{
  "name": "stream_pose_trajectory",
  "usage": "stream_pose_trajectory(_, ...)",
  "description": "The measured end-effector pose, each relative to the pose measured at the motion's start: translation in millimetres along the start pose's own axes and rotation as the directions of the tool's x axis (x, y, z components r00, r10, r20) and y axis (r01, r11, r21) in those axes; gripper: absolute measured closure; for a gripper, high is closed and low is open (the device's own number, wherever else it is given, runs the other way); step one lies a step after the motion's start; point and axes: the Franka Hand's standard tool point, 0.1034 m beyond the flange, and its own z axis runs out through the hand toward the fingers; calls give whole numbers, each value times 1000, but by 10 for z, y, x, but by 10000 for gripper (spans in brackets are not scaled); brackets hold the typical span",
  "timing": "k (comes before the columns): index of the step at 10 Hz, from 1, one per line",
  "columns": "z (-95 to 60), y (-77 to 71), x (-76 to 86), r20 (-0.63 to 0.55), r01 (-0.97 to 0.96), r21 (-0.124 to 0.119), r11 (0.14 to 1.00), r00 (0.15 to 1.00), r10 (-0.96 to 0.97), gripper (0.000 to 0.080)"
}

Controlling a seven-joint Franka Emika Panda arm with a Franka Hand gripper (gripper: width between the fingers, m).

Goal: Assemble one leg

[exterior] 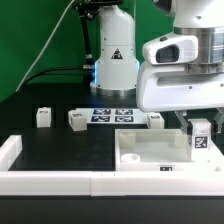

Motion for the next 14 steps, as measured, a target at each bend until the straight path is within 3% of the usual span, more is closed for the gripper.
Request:
stream_pose_trajectory(1,1,6,3,-2,-75,5,997,997,75,508)
stream_pose_trajectory(2,2,32,10,-1,-270,26,963,963,270,508)
stream_pose_trajectory(4,5,60,13,18,-552,40,833,834,552,508)
stream_pose_trajectory(6,4,79,12,41,-749,41,661,662,748,508)
stream_pose_trajectory(8,-1,67,9,47,-903,27,428,429,902,507)
stream_pose_trajectory(9,-4,61,11,46,-951,21,308,309,950,507)
stream_pose_trajectory(11,-7,63,18,48,-976,20,217,218,975,507)
stream_pose_trajectory(12,-11,65,24,55,-996,16,83,83,995,507)
stream_pose_trajectory(13,-12,69,25,54,-996,17,87,88,995,506)
stream_pose_trajectory(14,-9,65,23,53,-988,20,153,154,987,506)
